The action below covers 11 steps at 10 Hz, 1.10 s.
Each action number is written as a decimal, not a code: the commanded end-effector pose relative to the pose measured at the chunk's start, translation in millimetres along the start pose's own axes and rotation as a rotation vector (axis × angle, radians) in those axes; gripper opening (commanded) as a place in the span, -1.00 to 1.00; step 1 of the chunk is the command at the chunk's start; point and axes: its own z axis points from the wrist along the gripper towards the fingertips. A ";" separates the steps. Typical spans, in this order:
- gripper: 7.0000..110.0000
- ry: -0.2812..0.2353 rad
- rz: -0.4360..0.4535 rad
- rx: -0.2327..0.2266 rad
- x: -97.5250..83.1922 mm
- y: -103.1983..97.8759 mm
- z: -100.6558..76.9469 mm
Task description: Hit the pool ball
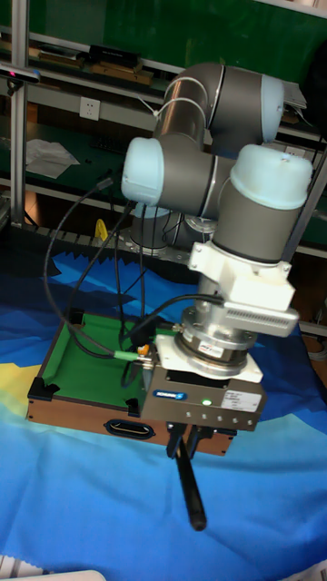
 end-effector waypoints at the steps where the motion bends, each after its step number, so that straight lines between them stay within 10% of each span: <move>1: -1.00 0.024 0.068 -0.017 7.4 -16.1 14.7; 11: -1.00 0.009 0.033 -0.010 7.5 -14.0 35.7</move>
